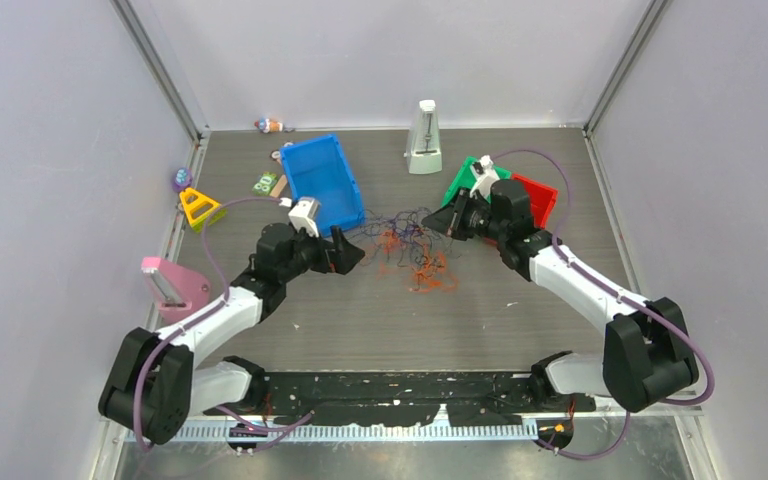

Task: Untangle the cables
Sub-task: Untie the cable.

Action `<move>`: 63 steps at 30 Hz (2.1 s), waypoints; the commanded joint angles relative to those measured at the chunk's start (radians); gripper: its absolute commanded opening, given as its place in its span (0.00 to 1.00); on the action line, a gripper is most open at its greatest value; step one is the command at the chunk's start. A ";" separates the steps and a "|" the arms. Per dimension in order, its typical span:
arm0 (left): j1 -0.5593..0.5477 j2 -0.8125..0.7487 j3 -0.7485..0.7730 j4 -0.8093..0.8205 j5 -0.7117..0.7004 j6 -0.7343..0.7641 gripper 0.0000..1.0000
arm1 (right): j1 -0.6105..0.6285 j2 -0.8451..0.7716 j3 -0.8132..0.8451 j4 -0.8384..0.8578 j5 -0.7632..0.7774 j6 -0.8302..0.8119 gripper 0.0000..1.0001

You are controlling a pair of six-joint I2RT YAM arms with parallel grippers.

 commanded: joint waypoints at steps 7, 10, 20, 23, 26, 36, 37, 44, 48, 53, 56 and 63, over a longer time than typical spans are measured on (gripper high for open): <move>-0.003 -0.313 -0.076 -0.186 -0.064 -0.108 1.00 | -0.005 -0.018 0.053 -0.026 0.052 0.007 0.06; 0.000 -0.414 -0.036 -0.340 -0.242 -0.047 0.99 | -0.007 -0.009 0.058 -0.048 0.075 -0.009 0.05; 0.008 -0.390 0.074 -0.454 -0.254 -0.084 0.98 | -0.009 -0.023 0.033 -0.052 0.095 -0.020 0.05; -0.037 -0.301 0.023 -0.170 -0.056 -0.163 0.91 | -0.009 -0.027 0.034 -0.049 0.074 -0.019 0.05; -0.129 -0.160 0.080 -0.060 0.014 -0.165 0.89 | -0.009 -0.031 0.034 -0.041 0.047 -0.023 0.06; -0.182 0.253 0.296 0.160 0.155 -0.152 0.86 | -0.008 -0.056 0.034 -0.060 -0.032 -0.058 0.05; -0.184 0.279 0.316 0.182 0.172 -0.159 0.86 | -0.008 -0.058 0.034 -0.060 -0.035 -0.056 0.05; -0.229 0.416 0.426 0.139 0.180 -0.131 0.81 | -0.008 -0.069 0.022 -0.034 -0.078 -0.018 0.05; -0.249 0.474 0.417 0.263 0.254 -0.151 0.73 | -0.008 -0.071 0.006 0.006 -0.109 0.013 0.06; -0.246 0.417 0.320 0.314 0.206 -0.117 0.00 | -0.009 -0.083 -0.007 -0.011 -0.095 -0.006 0.05; -0.213 0.308 0.234 0.268 0.155 -0.079 0.00 | -0.010 -0.106 -0.019 -0.072 -0.041 -0.044 0.06; -0.034 0.104 0.080 0.064 0.121 -0.060 0.00 | -0.028 -0.189 -0.085 -0.223 0.305 -0.124 0.06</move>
